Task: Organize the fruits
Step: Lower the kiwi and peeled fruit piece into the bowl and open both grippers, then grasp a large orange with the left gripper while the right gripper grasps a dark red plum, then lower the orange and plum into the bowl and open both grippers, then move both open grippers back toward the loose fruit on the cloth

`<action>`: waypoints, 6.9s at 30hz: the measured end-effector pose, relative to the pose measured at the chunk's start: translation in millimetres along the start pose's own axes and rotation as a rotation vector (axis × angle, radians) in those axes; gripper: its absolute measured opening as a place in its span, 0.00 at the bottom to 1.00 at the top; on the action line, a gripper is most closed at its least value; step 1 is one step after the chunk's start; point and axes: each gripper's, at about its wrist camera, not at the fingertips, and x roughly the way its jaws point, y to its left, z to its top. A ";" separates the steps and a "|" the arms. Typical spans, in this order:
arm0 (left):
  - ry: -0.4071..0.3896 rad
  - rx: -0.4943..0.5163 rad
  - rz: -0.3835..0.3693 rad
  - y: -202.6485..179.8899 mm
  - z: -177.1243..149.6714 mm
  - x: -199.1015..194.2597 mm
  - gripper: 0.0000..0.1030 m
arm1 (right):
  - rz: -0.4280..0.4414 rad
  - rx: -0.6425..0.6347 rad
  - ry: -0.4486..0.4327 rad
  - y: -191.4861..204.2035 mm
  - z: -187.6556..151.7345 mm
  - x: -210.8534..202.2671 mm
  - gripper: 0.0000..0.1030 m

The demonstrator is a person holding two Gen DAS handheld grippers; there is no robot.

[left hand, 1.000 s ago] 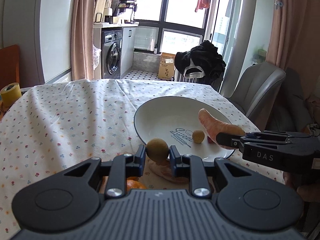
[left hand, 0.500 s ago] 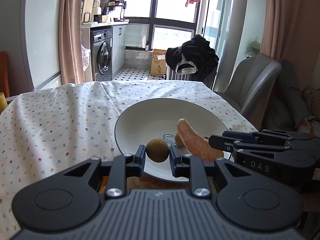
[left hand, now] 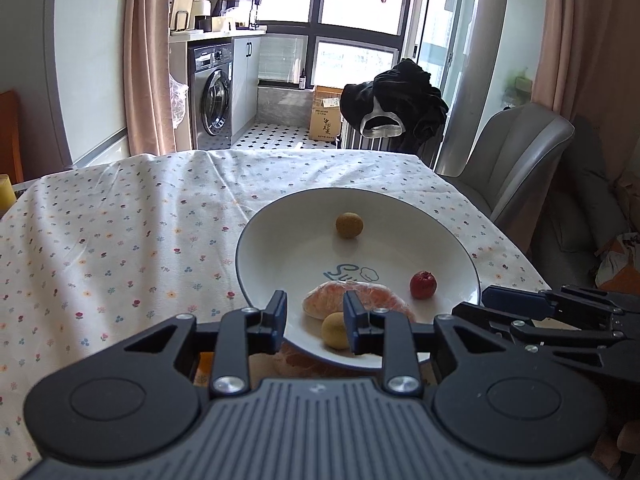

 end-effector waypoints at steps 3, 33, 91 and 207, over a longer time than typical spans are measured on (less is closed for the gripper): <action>0.004 -0.017 0.012 6.8 -2.7 -5.1 0.29 | 0.007 0.003 0.001 1.6 -1.2 -1.8 0.44; 0.050 -0.121 0.055 38.8 -48.9 -26.3 0.60 | 0.086 -0.048 0.084 41.2 -18.3 2.1 0.55; -0.033 -0.112 0.022 27.7 -24.9 -34.8 0.38 | 0.063 -0.085 0.022 29.3 13.7 1.8 0.20; -0.015 -0.192 0.120 90.6 -69.4 -66.0 0.83 | 0.070 -0.065 0.137 64.1 -27.9 24.1 0.76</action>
